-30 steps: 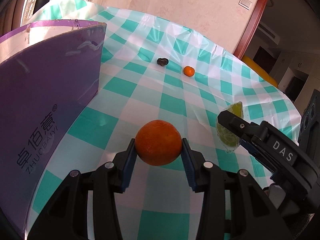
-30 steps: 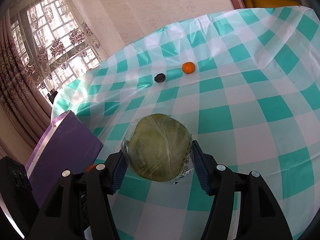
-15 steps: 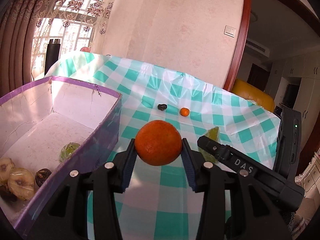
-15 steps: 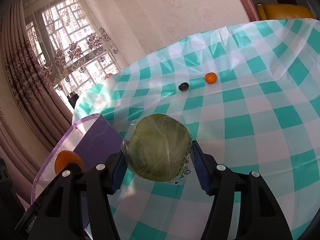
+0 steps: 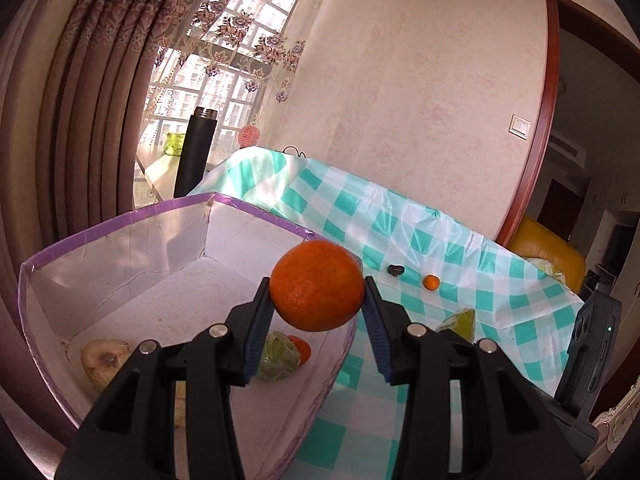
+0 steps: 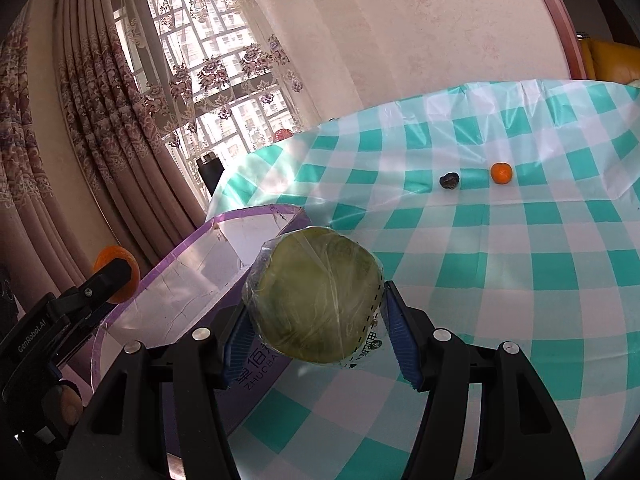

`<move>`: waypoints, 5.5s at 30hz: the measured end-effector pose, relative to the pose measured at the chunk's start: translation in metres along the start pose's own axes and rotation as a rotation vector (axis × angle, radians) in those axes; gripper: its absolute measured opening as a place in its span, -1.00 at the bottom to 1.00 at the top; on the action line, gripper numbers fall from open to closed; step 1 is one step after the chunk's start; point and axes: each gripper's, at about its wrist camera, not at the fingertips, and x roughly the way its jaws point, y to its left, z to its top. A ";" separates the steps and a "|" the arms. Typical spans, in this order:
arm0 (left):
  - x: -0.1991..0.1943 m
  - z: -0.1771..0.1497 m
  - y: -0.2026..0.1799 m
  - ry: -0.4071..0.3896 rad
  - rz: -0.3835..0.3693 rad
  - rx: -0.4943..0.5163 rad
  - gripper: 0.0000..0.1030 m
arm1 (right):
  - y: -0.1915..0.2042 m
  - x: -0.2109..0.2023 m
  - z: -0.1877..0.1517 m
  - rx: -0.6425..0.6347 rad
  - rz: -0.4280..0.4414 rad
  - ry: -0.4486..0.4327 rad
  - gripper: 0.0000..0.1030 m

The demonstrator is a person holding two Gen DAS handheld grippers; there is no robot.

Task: Organize fruits
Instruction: 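Carry the mandarin and cabbage in both tools over the box, then open the left tool dropping the mandarin while the right tool releases the cabbage, then withdraw both open tools from the box toward the date and small mandarin, then grasp the dark date with the left tool while the right tool grasps the small mandarin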

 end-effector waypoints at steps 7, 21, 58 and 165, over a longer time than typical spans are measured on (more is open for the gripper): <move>-0.005 0.005 0.047 0.040 0.084 -0.083 -0.14 | 0.042 0.016 0.010 -0.085 0.059 0.010 0.15; -0.020 -0.008 0.117 0.054 0.209 -0.159 -0.14 | 0.119 0.073 0.003 -0.261 0.119 0.133 0.16; 0.019 -0.010 0.095 0.169 0.575 0.252 0.96 | 0.151 0.139 -0.015 -0.626 -0.211 0.272 0.71; 0.434 -0.024 -0.171 0.446 -0.059 -0.029 -0.28 | -0.326 0.166 0.128 0.514 -0.311 -0.007 -0.23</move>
